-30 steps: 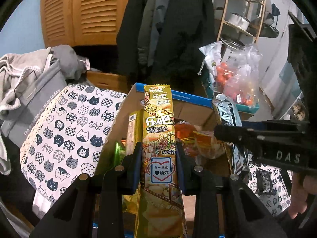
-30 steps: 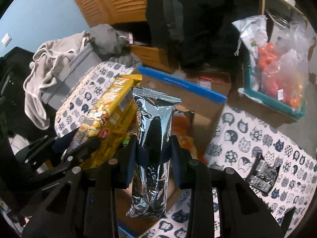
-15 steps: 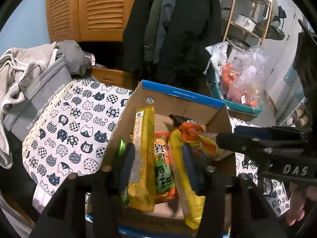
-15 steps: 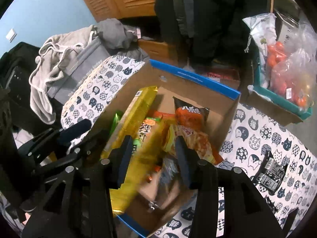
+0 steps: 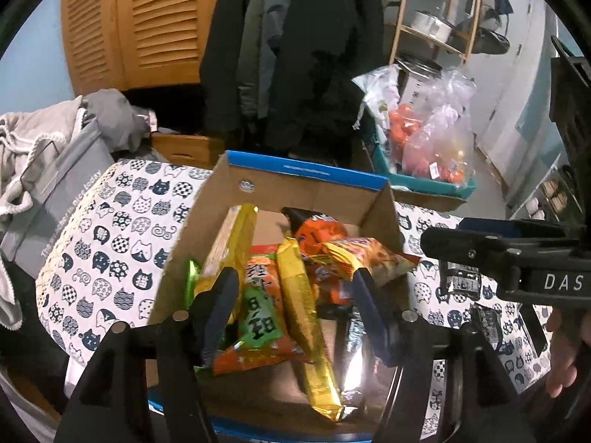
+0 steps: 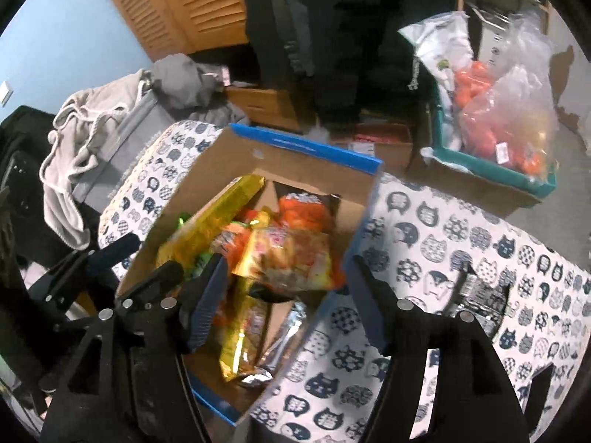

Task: Organize snacks
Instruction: 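Carry both packs to the box and release them inside with both tools, then move both tools back over the black packs on the table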

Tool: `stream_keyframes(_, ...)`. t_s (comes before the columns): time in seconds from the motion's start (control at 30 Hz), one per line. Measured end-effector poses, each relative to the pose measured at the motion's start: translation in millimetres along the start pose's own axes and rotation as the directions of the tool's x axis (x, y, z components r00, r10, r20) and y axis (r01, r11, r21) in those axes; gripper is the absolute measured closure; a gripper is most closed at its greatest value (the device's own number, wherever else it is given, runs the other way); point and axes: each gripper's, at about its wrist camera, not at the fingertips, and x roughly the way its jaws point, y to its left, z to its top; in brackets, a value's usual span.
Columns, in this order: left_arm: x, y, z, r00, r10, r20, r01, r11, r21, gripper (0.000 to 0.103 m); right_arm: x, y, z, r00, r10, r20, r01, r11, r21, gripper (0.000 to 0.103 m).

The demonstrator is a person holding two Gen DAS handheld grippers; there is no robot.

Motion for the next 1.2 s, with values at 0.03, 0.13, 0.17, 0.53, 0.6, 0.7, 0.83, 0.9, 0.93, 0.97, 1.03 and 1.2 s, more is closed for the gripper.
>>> stream_keyframes(0.03, 0, -3, 0, 1.0, -0.002, -0.002, 0.002, 1.0, 0.006, 0.037, -2, -4, -2, 1.0, -0.006, 0.001, 0.006, 1.0, 0.005, 0.033)
stream_keyframes(0.13, -1, -15, -1, 1.0, -0.008, -0.002, 0.008, 0.999, 0.032, 0.033, -7, -14, -7, 1.0, -0.021, 0.002, 0.021, 1.0, 0.019, 0.032)
stream_keyframes(0.17, -1, -17, -1, 1.0, -0.008, -0.001, 0.008, 0.999, 0.038, 0.033, -8, -18, -9, 1.0, -0.027, 0.003, 0.027, 0.999, 0.024, 0.032)
stream_keyframes(0.53, -4, -63, -6, 0.999, -0.035, -0.006, 0.035, 0.99, 0.139, 0.031, -23, -62, -33, 0.996, -0.085, -0.011, 0.086, 0.992, 0.089, 0.026)
stream_keyframes(0.6, -4, -71, -6, 0.999, -0.039, -0.005, 0.039, 0.987, 0.156, 0.028, -25, -70, -39, 0.996, -0.093, -0.015, 0.094, 0.99, 0.102, 0.026)
stream_keyframes(0.7, -4, -85, -6, 0.999, -0.053, -0.009, 0.054, 0.982, 0.182, 0.027, -30, -83, -47, 0.994, -0.106, -0.015, 0.107, 0.987, 0.122, 0.026)
stream_keyframes(0.83, -4, -104, -9, 0.998, -0.067, -0.016, 0.069, 0.972, 0.226, 0.027, -37, -102, -57, 0.993, -0.12, -0.021, 0.122, 0.98, 0.156, 0.026)
stream_keyframes(0.9, -3, -115, -11, 0.997, -0.074, -0.022, 0.077, 0.965, 0.251, 0.026, -39, -112, -63, 0.991, -0.134, -0.029, 0.137, 0.976, 0.169, 0.026)
stream_keyframes(0.93, -3, -122, -12, 0.997, -0.078, -0.024, 0.081, 0.96, 0.269, 0.026, -40, -117, -65, 0.989, -0.141, -0.033, 0.145, 0.974, 0.175, 0.026)
stream_keyframes(0.97, -3, -126, -13, 0.997, -0.08, -0.023, 0.083, 0.956, 0.28, 0.026, -40, -123, -69, 0.988, -0.149, -0.041, 0.154, 0.971, 0.183, 0.026)
stream_keyframes(1.03, -2, -137, -16, 0.996, -0.085, -0.024, 0.089, 0.947, 0.309, 0.025, -41, -134, -75, 0.986, -0.157, -0.055, 0.165, 0.966, 0.199, 0.025)
stream_keyframes(1.2, 6, -163, -23, 0.996, -0.084, -0.036, 0.091, 0.916, 0.391, 0.022, -40, -163, -96, 0.98, -0.173, -0.095, 0.191, 0.95, 0.248, 0.025)
